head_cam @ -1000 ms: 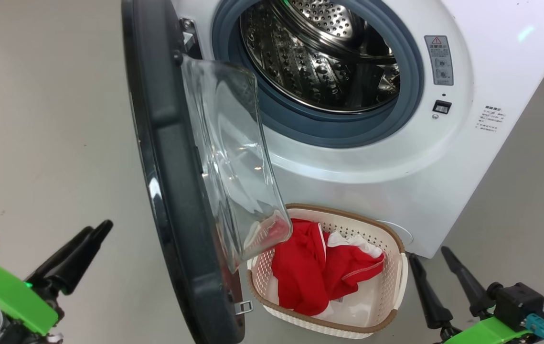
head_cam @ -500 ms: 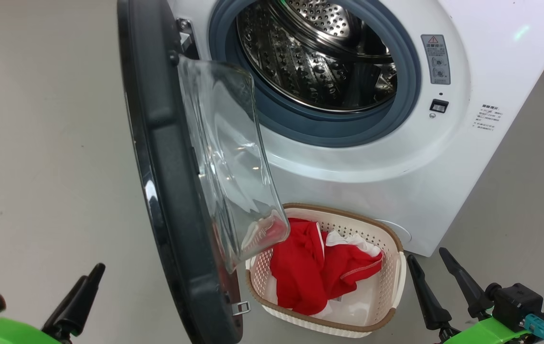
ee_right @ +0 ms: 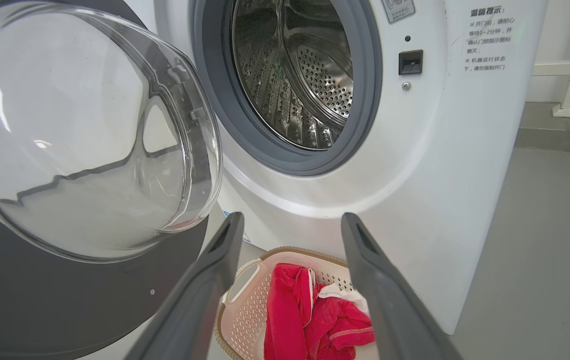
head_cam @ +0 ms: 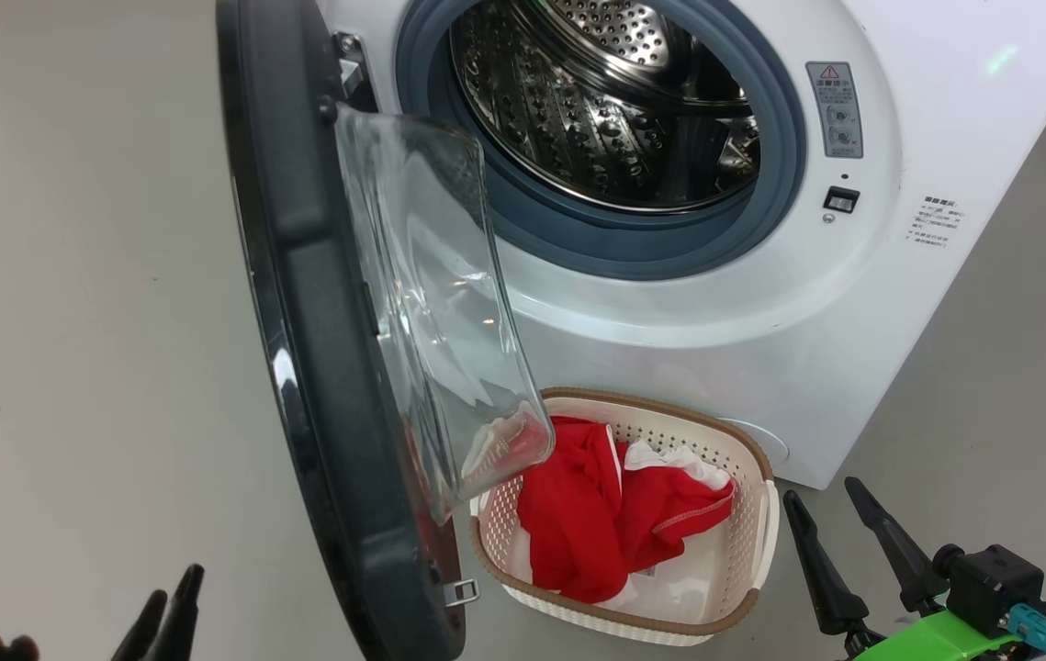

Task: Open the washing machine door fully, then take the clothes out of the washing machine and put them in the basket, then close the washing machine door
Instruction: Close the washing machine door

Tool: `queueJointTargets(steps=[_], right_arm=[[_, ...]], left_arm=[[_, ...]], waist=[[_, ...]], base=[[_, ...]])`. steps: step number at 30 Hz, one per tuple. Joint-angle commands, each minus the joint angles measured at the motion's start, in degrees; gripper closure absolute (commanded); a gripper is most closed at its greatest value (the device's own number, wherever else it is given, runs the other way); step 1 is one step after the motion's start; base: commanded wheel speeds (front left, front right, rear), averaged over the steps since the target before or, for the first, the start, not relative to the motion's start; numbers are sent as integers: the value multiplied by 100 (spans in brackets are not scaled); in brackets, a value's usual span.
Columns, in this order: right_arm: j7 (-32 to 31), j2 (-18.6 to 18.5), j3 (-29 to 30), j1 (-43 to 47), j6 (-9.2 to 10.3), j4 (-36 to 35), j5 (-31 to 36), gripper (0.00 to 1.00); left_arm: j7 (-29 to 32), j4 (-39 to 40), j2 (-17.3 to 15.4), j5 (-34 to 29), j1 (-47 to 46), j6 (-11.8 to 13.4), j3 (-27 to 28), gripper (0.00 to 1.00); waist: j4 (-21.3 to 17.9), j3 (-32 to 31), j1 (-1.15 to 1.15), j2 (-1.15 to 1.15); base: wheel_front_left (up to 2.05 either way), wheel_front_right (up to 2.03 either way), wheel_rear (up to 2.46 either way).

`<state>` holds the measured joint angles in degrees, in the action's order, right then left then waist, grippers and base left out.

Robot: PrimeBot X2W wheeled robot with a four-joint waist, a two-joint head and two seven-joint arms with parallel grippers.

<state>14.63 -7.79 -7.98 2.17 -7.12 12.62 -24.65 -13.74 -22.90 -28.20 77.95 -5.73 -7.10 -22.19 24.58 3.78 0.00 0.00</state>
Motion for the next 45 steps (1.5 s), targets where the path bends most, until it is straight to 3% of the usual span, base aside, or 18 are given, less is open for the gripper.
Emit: queueJointTargets(steps=[1, 5, 19, 28, 32, 45], right_arm=[[37, -59, -105, -160, -36, -119, -17, 0], [37, -53, -101, -145, -36, -115, -20, 0], [37, -57, -77, -111, -36, -123, -8, 0], [37, -65, -69, -131, -36, -122, -14, 0], [37, -65, -53, -116, -36, -121, -13, 0], [37, -71, -12, -100, -36, -151, 7, 0]], left_arm=[[-93, -33, -114, -197, -87, -38, 214, 0], [-120, -185, 103, -524, -89, -38, 475, 0], [-125, 179, 1413, -4608, 269, -38, 2334, 0], [-125, 904, 2089, -6450, 480, -37, 3154, 0], [-126, 1124, 2263, -6847, 616, -38, 3276, 0], [-126, 1219, 2426, -6981, 748, -38, 3307, 0]], waist=[[-4, -3, 0, 0], [-3, -22, 0, 0], [15, -46, 0, 0], [-28, -31, 0, 0], [-43, -50, 0, 0], [-25, -47, 0, 0]], base=[[0, 0, 0], [0, 0, 0], [0, 0, 0], [0, 0, 0], [0, 0, 0], [0, 0, 0]])
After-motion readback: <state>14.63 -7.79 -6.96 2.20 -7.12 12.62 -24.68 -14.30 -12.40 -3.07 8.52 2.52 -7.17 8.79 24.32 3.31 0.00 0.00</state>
